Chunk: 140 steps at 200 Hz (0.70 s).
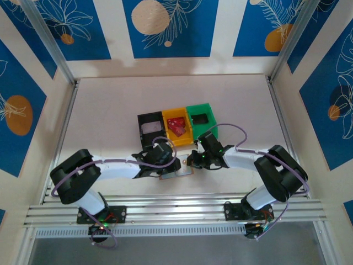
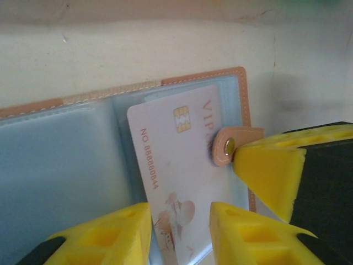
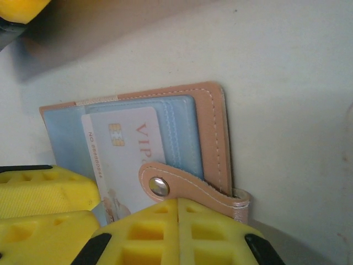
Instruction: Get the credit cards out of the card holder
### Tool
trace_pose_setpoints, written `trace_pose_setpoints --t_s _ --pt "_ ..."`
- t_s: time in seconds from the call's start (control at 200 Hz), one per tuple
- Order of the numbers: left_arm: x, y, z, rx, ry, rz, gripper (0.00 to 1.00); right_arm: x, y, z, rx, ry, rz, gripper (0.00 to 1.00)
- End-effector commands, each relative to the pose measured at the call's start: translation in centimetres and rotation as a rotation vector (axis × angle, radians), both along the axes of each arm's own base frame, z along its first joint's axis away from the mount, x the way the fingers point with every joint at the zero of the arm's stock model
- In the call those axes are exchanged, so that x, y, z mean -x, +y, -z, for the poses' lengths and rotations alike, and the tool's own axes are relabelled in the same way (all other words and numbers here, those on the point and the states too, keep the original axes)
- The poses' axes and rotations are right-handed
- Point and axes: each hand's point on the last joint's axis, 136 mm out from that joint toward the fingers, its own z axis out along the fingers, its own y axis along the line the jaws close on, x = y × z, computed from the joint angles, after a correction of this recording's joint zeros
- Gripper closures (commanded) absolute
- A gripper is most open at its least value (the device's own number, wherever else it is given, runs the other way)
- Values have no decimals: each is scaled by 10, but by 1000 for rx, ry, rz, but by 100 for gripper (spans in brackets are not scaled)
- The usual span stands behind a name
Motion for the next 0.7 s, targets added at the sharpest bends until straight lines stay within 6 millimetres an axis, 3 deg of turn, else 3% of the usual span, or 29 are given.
trace_pose_setpoints --t_s 0.0,0.41,0.695 --pt "1 -7 2 13 -5 8 70 14 -5 19 44 65 0 94" --pt "0 -3 0 12 -27 -1 78 19 -7 26 61 83 -2 95" --pt "0 7 4 -24 -28 -19 67 18 -10 22 85 73 -4 98"
